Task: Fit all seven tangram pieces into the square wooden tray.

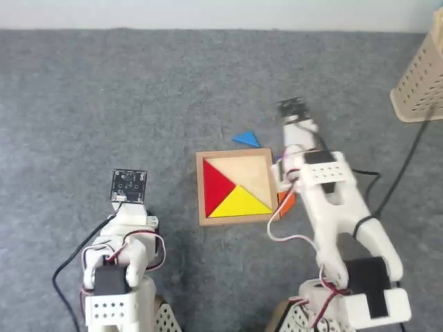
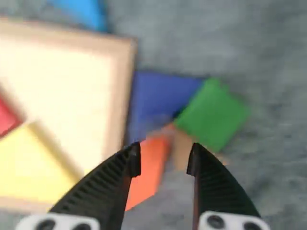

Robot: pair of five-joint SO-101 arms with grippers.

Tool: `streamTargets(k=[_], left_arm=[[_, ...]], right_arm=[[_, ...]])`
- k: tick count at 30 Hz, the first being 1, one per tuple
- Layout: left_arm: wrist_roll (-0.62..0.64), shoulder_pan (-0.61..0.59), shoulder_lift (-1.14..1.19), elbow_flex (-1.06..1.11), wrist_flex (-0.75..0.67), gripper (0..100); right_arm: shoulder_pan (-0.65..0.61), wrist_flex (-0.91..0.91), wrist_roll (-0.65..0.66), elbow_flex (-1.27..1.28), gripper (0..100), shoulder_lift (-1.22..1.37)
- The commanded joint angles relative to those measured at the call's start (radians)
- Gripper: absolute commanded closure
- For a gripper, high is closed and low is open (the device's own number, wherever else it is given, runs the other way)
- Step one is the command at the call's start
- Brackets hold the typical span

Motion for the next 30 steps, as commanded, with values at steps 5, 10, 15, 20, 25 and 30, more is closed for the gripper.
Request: streamTargets(k=[5,10,15,20,25,30], left_arm=[[-0.002,0.003,-0.018,-0.010,0.006,98],[-0.002,0.003,-0.018,-0.010,0.006,98],[-0.002,0.003,-0.018,-0.010,0.006,98],[-0.002,0.003,-0.018,-0.010,0.006,98],[-0.002,0.003,-0.018,-0.010,0.006,98],[-0.002,0.003,-0.018,-0.010,0.006,98]], right_arm=[[-0.085,0.015,-0.018,0.038,83.6,-0.065],[-0.050,0.004,-0.018,0.051,83.6,-0.064],[-0.005,-0.036,-0.012,0.063,83.6,-0.061],[0.004,-0.068,-0.011,0.066,83.5,0.012],[0.008,-0.064,-0.011,0.054,83.5,0.028],[0.010,-0.022,-0.009,0.057,83.6,0.030]])
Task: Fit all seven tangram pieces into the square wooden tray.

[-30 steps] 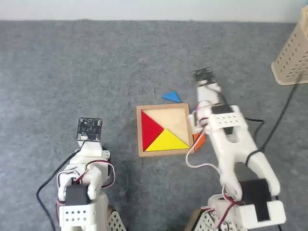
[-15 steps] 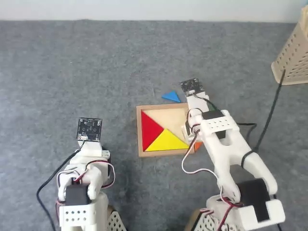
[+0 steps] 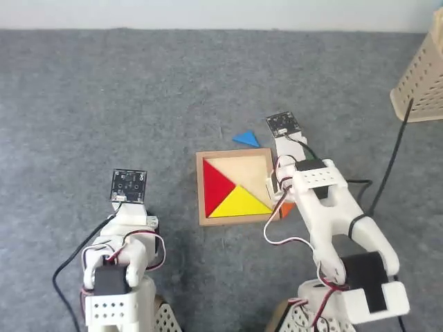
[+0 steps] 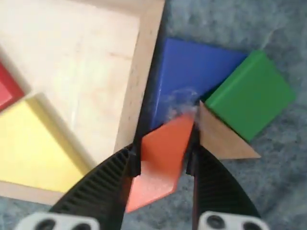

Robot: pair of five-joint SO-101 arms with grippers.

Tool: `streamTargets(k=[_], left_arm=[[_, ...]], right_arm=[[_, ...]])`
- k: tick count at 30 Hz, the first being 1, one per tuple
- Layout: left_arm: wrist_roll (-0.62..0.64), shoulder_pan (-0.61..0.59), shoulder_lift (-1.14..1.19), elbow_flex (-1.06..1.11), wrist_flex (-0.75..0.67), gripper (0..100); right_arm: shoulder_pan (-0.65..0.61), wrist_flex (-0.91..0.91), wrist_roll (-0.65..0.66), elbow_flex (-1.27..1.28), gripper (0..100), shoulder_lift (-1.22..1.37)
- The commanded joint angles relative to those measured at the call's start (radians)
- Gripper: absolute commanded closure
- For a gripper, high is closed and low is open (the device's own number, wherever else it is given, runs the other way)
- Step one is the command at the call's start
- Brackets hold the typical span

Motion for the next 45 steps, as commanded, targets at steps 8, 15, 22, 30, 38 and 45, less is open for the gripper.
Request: streamTargets(k=[8,15,22,30,38,45], left_arm=[[-0.002,0.005,-0.018,-0.010,0.006,98],[-0.002,0.005,-0.018,-0.010,0.006,98],[-0.002,0.005,-0.018,-0.010,0.006,98],[-0.002,0.005,-0.018,-0.010,0.006,98],[-0.002,0.005,-0.018,-0.010,0.006,98],[-0.002,0.005,-0.018,-0.010,0.006,98]], right_arm=[[0.067,0.113,0.000,-0.020,83.2,-0.010],[0.067,0.119,0.046,-0.015,83.1,-0.039],[-0.004,0.068,0.110,0.074,84.1,-0.114],[-0.016,0.070,0.109,0.086,99.3,-0.094],[0.039,0.127,0.107,0.094,99.2,-0.263],[-0.045,0.142,0.117,0.061,99.3,-0.401]])
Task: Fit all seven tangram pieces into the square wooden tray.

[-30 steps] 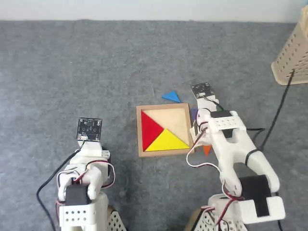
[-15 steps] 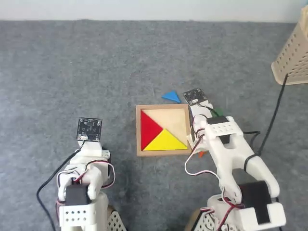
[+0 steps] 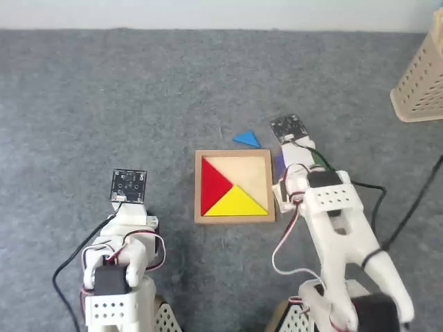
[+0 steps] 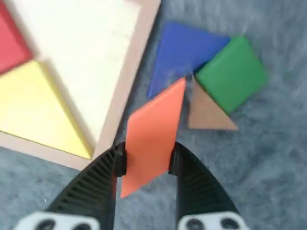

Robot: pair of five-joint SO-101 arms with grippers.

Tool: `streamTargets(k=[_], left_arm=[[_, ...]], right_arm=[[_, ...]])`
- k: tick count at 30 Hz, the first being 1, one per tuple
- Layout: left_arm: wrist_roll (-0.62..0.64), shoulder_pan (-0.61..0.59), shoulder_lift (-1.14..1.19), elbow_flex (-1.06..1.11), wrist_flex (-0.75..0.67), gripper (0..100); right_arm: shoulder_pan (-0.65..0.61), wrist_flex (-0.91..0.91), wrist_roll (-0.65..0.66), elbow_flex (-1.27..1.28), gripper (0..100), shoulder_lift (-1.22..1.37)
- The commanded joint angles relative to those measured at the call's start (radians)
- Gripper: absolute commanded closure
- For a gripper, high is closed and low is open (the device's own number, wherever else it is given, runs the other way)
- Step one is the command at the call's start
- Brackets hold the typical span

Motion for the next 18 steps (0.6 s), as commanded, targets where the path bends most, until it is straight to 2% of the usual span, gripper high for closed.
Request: streamTargets(k=[1,3,12,18], left_arm=[[-0.002,0.005,-0.018,-0.010,0.006,98],[-0.002,0.005,-0.018,-0.010,0.006,98],[-0.002,0.005,-0.018,-0.010,0.006,98],[-0.002,0.005,-0.018,-0.010,0.006,98]], right_arm=[[-0.070,0.018,0.023,-0.066,99.3,-0.064],[-0.107,0.018,0.031,-0.110,99.3,-0.035],[-0.228,0.016,0.267,-0.353,99.3,0.265],[-0.231,0.007,0.275,-0.427,99.3,0.423]])
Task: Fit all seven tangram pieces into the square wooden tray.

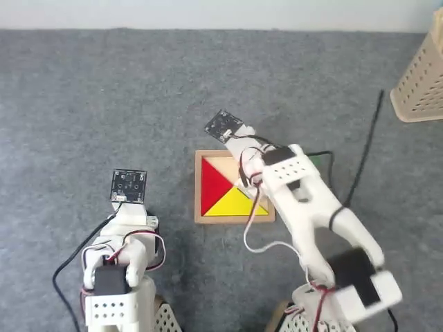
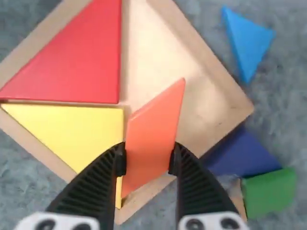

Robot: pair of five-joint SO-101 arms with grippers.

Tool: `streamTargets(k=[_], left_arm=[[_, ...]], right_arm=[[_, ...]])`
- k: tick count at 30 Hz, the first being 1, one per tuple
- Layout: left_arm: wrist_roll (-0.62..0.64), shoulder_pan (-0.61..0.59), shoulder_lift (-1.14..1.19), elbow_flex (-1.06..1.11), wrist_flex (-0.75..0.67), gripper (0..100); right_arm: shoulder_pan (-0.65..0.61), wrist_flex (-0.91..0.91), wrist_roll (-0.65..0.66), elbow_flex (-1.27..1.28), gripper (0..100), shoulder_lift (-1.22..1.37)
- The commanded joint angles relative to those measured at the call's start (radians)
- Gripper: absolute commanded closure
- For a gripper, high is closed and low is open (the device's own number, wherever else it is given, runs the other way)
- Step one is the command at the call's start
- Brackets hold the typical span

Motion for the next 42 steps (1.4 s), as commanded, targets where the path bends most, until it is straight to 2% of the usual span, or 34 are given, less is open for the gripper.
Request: streamTargets(k=[1,4,9,13,15,22,27,32,42], left_arm=[[-0.002,0.005,-0.018,-0.010,0.006,98],[-0.002,0.005,-0.018,-0.010,0.006,98],[-0.002,0.005,-0.018,-0.010,0.006,98],[-0.002,0.005,-0.018,-0.010,0.006,98],[-0.002,0.005,-0.018,-0.010,0.006,98],[-0.002,0.005,-0.018,-0.010,0.006,98],[-0.002,0.005,-0.018,-0.010,0.006,98],[-0.002,0.005,-0.018,-0.010,0.006,98],[-0.002,0.005,-0.018,-0.010,0.006,98]], right_arm=[[-0.012,0.001,0.005,-0.087,99.3,0.028],[-0.007,0.001,-0.071,-0.083,99.3,0.045],[-0.005,0.010,-0.078,-0.055,98.2,0.045],[-0.005,0.012,-0.075,-0.049,85.9,0.045],[-0.007,0.013,-0.075,-0.034,83.6,0.039],[0.004,-0.007,-0.087,0.037,83.6,-0.110],[0.002,-0.216,-0.203,0.180,83.7,-0.223],[0.002,-0.358,-0.203,0.261,83.7,-0.217],[0.004,-0.374,-0.209,0.219,83.8,-0.096]])
